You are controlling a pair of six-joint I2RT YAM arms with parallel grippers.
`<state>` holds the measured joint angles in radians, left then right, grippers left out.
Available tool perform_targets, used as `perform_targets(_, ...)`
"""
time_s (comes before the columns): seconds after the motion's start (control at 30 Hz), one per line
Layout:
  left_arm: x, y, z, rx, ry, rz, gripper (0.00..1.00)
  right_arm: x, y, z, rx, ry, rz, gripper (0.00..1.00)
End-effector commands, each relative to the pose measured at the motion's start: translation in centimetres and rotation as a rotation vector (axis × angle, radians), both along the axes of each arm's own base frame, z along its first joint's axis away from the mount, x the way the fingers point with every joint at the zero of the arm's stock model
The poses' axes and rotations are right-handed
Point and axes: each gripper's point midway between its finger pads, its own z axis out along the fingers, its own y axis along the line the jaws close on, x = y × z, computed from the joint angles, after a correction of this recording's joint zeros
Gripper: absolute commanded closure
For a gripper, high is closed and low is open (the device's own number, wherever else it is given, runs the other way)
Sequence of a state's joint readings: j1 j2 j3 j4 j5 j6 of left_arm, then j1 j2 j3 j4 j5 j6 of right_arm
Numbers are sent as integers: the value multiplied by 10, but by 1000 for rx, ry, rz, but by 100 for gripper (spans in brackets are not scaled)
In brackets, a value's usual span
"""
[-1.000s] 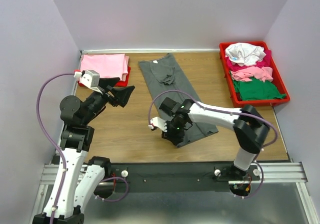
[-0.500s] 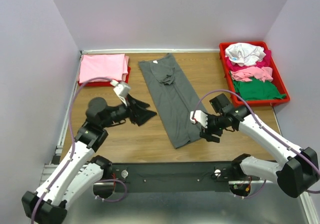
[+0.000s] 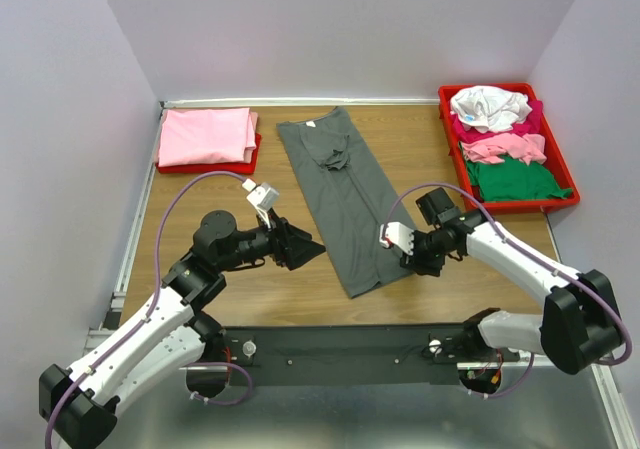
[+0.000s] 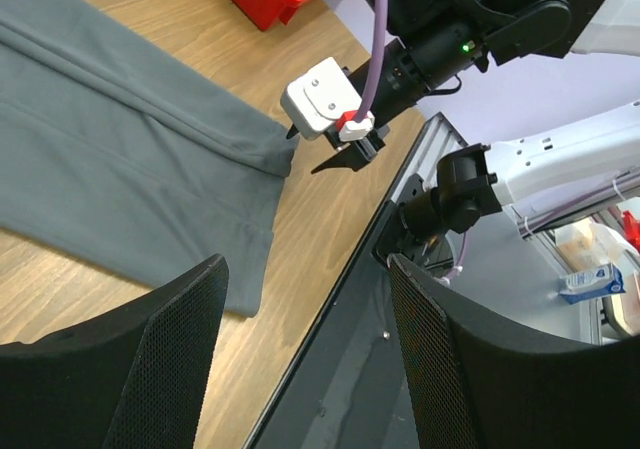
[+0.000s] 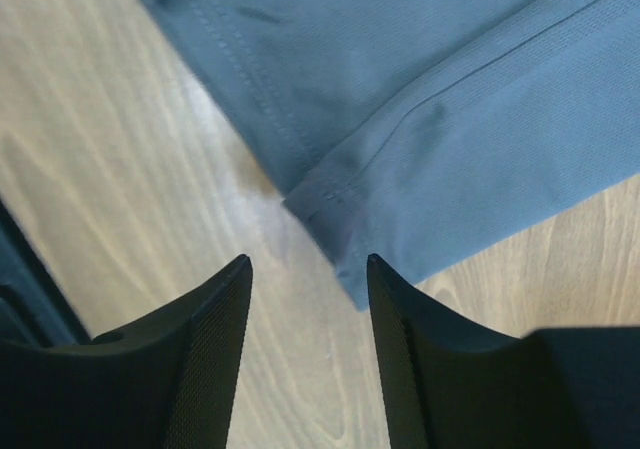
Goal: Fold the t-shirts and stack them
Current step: Fold the tshirt
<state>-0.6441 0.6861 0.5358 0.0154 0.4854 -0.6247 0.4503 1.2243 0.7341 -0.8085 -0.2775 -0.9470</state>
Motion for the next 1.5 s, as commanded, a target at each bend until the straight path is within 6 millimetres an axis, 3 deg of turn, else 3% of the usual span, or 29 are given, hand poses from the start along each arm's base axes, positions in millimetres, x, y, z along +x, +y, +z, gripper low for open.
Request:
perform_targets(0.0, 1, 1, 6, -20, -25, 16, 27, 16, -1, -7, -18, -47, -11, 45)
perform_targets(0.33, -3, 1, 8, -15, -33, 1, 27, 12, 16, -14, 55, 26, -1, 64)
perform_targets(0.63, 0, -3, 2, 5, -14, -12, 27, 4, 31, -14, 126, 93, -3, 74)
perform_targets(0.67, 0, -4, 2, 7, -10, -18, 27, 2, 32, -14, 130, 101, -1, 73)
perform_targets(0.8, 1, -11, 1, 36, -21, -53, 27, -6, 38, -13, 156, 132, 9, 52)
perform_targets(0.93, 7, -20, 2, 76, -54, -87, 27, -3, 37, -9, 147, 124, -3, 45)
perform_targets(1.0, 8, -25, -2, 124, -66, -115, 27, 9, 35, 9, 131, 75, -31, 43)
perform_targets(1.07, 17, -30, 24, 158, -230, -129, 28, 25, 34, 33, 140, 2, -69, 40)
perform_targets(1.1, 25, -29, 30, 193, -284, -99, 28, 46, 35, 67, 184, -88, -106, 34)
perform_targets(1.13, 28, -32, 54, 193, -385, -91, 27, 57, 34, 87, 217, -128, -127, 29)
perform_targets(1.17, 35, -31, 64, 227, -500, -80, 27, 63, 32, 104, 246, -148, -147, 19)
perform_targets(1.2, 42, -30, 72, 255, -572, -47, 27, 83, 29, 142, 314, -226, -171, 15)
perform_targets(1.27, 40, -38, 82, 278, -687, -61, 25, 93, 26, 175, 373, -307, -169, 9)
perform_targets(1.3, 43, -41, 81, 311, -738, -55, 25, 99, 20, 186, 399, -345, -181, 0)
perform_targets(1.33, 44, -48, 72, 337, -729, -65, 24, 100, 25, 196, 446, -367, -163, 0)
perform_targets(1.4, 25, -74, 52, 366, -673, -137, 25, 104, 28, 199, 498, -417, -174, 0)
perform_targets(1.47, -7, -98, 23, 405, -616, -213, 26, 102, 26, 170, 472, -353, -177, 0)
